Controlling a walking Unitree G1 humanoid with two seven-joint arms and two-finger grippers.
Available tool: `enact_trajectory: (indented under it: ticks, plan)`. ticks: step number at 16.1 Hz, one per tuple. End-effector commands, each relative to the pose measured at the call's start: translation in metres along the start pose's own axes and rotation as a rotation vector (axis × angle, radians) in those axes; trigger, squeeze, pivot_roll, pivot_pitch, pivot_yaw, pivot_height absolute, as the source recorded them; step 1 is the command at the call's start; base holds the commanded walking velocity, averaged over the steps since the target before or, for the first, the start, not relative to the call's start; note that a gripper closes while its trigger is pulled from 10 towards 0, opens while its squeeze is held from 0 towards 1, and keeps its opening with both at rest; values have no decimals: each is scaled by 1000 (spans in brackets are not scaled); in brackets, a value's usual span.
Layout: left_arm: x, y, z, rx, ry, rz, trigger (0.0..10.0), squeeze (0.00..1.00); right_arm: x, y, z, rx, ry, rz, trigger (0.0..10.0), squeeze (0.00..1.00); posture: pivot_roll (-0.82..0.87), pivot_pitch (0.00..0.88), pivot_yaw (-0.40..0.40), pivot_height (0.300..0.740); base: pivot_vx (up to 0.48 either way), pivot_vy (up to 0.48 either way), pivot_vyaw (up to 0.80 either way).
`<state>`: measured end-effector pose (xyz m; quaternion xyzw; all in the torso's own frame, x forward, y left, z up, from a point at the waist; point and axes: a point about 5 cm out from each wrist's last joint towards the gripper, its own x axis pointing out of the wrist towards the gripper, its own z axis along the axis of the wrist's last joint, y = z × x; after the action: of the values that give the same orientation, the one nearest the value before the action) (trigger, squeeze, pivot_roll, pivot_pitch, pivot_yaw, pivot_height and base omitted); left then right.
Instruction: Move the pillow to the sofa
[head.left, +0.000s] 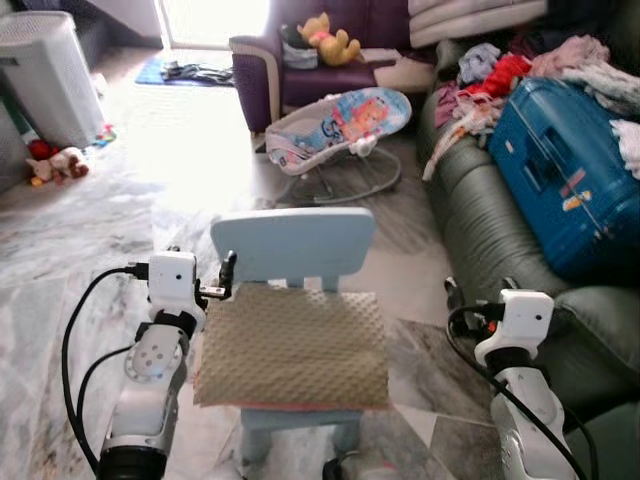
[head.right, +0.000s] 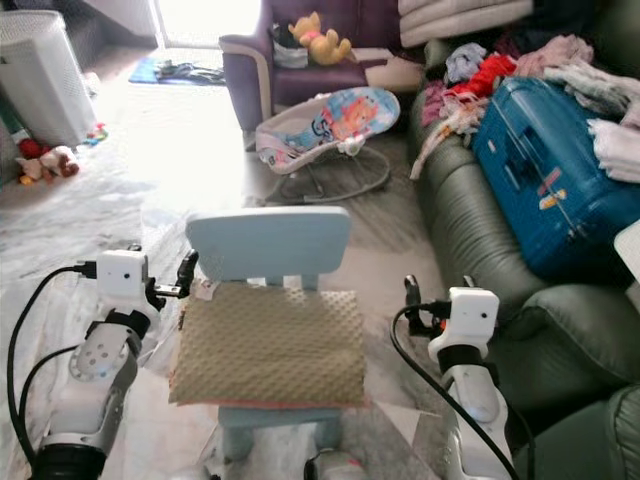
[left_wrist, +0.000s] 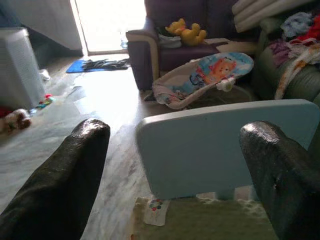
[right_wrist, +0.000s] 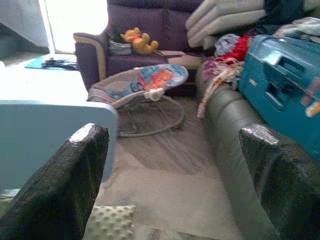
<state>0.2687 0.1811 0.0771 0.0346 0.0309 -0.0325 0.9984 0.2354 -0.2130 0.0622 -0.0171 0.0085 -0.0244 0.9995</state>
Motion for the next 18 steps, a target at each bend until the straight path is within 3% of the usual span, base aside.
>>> enact_trajectory:
  ticks: [1, 18]
  plan:
    - [-1, 2, -1, -6, 3, 15, 10000, 0, 4, 1, 7, 5, -26, 5, 10000, 0, -15, 0, -27, 736, 0, 0, 0]
    - [1, -3, -3, -23, 19, -2, 10000, 0, 10, 6, 7, 17, -20, 59, 10000, 0, -3, 0, -41, 736, 0, 0, 0]
